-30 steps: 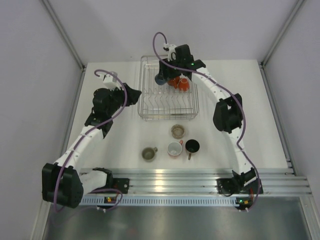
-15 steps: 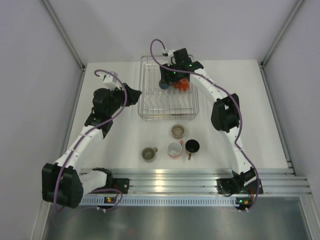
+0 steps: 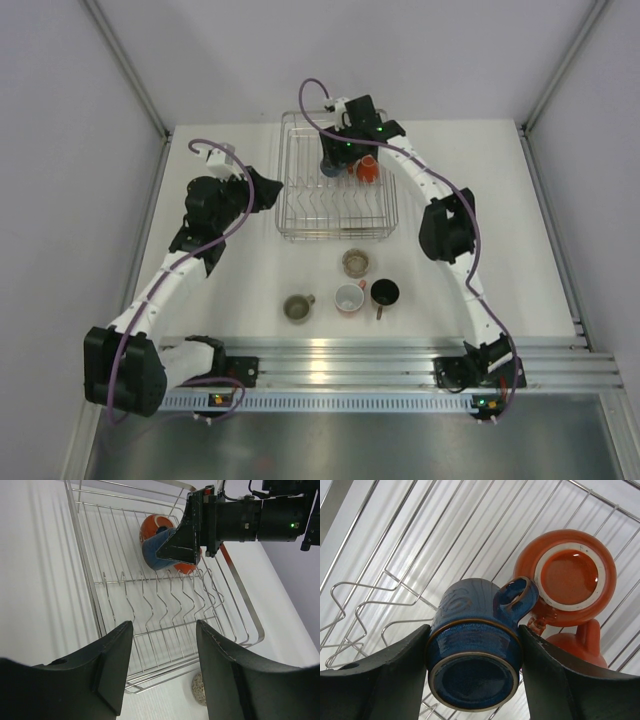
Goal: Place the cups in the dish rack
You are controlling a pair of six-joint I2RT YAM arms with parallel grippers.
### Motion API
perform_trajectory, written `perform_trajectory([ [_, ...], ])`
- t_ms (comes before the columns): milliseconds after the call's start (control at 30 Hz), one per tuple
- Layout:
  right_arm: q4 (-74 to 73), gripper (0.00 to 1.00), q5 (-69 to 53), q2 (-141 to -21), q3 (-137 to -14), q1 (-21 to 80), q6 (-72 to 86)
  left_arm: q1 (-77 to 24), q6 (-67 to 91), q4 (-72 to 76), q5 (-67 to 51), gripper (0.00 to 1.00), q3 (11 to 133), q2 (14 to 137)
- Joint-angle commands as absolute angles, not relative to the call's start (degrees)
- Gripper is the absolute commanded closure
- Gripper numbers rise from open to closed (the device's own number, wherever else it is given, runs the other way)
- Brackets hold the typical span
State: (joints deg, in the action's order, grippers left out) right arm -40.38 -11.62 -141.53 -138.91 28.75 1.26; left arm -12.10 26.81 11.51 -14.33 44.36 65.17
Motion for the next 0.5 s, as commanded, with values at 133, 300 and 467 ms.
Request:
perform_trajectory([
  [133, -41.7, 1.0, -10.0, -144.5, -143.1, 29.1, -1.2, -11.8, 25.8, 12.6, -15.1, 0.41, 44.4, 64.4],
  [300, -41.6, 0.97, -9.8, -145.4, -143.4, 29.2, -1.2, -11.8, 25.8, 12.7, -15.2, 0.41, 44.5, 64.8],
  [467, -41.5, 0.89, -8.8, -145.6, -143.4, 29.2, -1.3, -11.8, 25.9, 12.8, -15.4, 0.4, 44.6, 65.1],
])
